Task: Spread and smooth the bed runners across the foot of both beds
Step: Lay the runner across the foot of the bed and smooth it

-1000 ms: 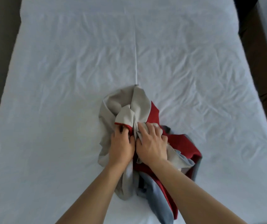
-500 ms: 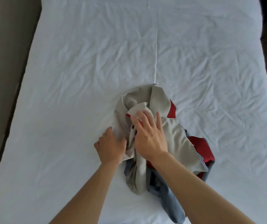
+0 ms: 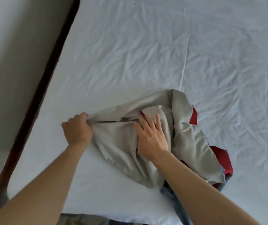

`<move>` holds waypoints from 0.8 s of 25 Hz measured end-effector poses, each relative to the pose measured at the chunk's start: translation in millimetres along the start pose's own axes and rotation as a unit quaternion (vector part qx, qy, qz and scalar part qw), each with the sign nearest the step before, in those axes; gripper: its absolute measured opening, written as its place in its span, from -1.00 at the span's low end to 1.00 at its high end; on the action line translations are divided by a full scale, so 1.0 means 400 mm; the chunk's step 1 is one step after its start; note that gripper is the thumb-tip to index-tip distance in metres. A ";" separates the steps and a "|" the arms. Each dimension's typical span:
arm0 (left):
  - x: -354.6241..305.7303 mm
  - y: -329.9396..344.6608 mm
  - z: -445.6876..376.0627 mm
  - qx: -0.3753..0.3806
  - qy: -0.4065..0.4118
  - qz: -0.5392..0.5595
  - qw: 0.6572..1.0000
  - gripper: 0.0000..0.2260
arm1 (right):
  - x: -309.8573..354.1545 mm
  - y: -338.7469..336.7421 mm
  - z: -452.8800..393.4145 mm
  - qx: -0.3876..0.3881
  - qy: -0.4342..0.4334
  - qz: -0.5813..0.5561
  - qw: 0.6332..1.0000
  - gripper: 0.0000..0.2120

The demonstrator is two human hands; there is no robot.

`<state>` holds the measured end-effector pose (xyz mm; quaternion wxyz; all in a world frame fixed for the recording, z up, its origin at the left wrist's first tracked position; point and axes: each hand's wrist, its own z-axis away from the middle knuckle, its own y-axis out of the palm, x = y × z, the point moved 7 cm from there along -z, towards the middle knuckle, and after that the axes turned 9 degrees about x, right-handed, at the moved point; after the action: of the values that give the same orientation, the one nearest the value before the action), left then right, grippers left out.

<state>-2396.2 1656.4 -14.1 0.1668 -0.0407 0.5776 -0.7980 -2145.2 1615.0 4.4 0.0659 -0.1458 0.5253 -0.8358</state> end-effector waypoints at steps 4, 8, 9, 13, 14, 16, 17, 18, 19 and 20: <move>-0.007 -0.002 0.006 -0.007 0.072 -0.007 0.997 -0.82 | 0.054 -0.032 -0.050 -0.019 0.002 -0.005 1.000 -0.45; -0.066 0.014 0.092 -0.032 0.108 0.023 0.993 -0.50 | 0.051 -0.067 -0.089 -0.028 0.004 0.003 1.000 -0.48; -0.091 0.021 0.127 -0.047 0.136 0.019 0.989 -0.53 | 0.046 -0.064 -0.094 -0.021 0.003 0.007 1.000 -0.50; -0.257 0.118 0.311 0.017 0.258 0.059 0.964 -0.70 | -0.002 -0.030 -0.075 0.020 -0.008 0.040 0.999 -0.48; -0.294 0.151 0.339 0.055 0.238 0.065 0.967 -0.62 | -0.025 -0.027 -0.068 0.021 -0.008 0.046 0.999 -0.48; -0.364 0.205 0.384 0.115 0.190 0.060 0.973 -0.52 | -0.081 -0.028 -0.038 0.029 0.000 0.038 0.999 -0.49; -0.392 0.218 0.394 0.129 0.173 0.062 0.975 -0.57 | -0.106 -0.032 -0.021 0.032 0.000 0.032 0.999 -0.49; -0.410 0.220 0.390 0.129 0.162 0.059 0.977 -0.67 | -0.124 -0.033 -0.009 0.029 -0.005 0.035 0.999 -0.50; -0.421 0.219 0.377 0.123 0.159 0.056 0.978 -0.78 | -0.139 -0.035 -0.001 0.025 -0.010 0.043 0.999 -0.52; -0.416 0.217 0.355 0.115 0.161 0.050 0.979 -0.84 | -0.153 -0.035 0.001 0.027 -0.012 0.041 0.999 -0.53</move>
<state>-2183.8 1555.6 -27.3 0.1154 0.1366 0.5024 -0.8459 -2086.5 1637.0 6.6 0.1105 -0.1322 0.5070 -0.8446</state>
